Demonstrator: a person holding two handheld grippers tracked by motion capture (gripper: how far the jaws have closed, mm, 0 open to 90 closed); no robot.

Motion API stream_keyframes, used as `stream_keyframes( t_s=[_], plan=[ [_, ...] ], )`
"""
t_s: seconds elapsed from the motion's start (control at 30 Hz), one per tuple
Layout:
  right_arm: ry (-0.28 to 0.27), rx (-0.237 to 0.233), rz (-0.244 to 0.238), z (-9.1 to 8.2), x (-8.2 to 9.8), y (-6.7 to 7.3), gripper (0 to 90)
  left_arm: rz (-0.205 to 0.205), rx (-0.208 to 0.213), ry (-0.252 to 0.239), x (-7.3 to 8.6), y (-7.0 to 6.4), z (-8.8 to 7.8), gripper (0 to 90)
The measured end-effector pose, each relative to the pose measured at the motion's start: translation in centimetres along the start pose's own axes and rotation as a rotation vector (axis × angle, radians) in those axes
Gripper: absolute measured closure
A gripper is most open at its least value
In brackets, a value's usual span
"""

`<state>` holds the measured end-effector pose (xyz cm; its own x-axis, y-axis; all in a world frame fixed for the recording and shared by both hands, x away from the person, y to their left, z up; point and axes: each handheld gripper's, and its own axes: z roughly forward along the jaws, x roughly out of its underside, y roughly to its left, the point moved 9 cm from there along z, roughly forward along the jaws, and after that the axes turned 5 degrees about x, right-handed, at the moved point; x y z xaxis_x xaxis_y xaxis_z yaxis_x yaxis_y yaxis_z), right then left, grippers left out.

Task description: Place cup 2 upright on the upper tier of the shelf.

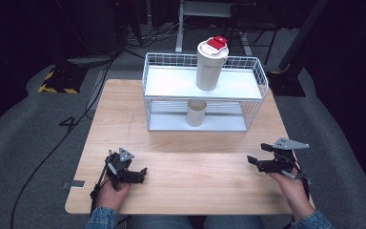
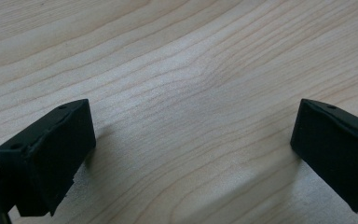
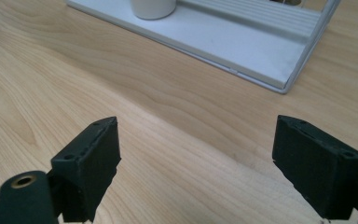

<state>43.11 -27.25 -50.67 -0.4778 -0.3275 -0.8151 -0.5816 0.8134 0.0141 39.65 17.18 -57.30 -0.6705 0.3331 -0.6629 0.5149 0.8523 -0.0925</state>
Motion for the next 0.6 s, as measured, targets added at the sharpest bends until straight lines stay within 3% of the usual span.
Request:
stream_keyframes(
  t_s=[0.6],
  plan=[
    [0.140,0.043,-0.017,2.1,4.2,0.3,15.2,0.000,0.000,0.000,0.0,0.0,0.0,0.3]
  ],
)
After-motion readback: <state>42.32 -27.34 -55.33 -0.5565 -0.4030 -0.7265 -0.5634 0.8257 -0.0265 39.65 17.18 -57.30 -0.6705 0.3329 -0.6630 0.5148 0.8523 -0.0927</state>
